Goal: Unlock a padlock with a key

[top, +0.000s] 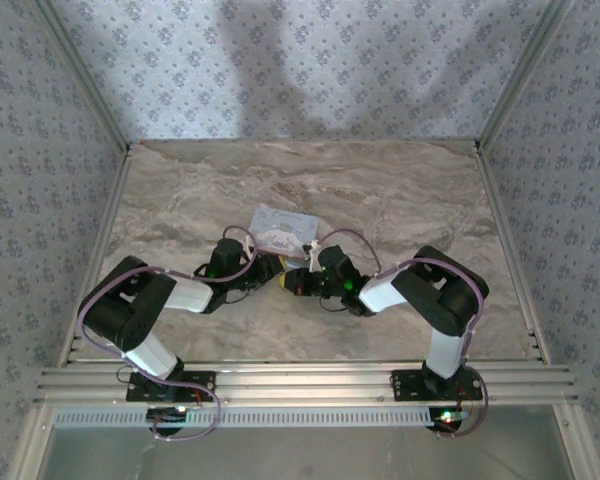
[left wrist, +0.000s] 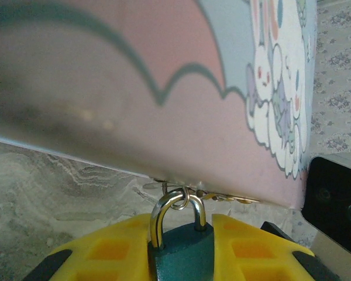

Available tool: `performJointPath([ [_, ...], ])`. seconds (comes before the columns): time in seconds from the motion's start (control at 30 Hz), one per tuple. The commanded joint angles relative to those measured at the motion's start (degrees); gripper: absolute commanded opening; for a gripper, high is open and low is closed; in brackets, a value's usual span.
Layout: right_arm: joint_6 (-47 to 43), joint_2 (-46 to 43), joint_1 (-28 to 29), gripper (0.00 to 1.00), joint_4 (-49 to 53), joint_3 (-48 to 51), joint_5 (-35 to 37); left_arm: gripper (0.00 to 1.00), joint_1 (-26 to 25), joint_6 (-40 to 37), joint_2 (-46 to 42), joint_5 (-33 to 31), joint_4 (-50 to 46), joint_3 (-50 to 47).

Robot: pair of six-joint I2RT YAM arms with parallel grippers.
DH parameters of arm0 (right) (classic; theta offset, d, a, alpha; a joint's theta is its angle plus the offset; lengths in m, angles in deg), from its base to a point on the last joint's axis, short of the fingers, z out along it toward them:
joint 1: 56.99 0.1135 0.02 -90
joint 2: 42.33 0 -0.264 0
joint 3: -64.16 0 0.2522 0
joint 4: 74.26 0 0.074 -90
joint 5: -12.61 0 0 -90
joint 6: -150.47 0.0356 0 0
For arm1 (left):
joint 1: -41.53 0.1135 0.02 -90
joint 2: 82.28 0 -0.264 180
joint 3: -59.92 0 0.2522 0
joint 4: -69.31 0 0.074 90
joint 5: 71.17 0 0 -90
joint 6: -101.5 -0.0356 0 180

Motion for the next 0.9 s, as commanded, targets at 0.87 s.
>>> performJointPath([
  [0.87, 1.15, -1.26, -1.65, 0.09, -0.18, 1.49, -0.01, 0.09, -1.16, 1.84, 1.55, 0.79, -1.11, 2.02],
])
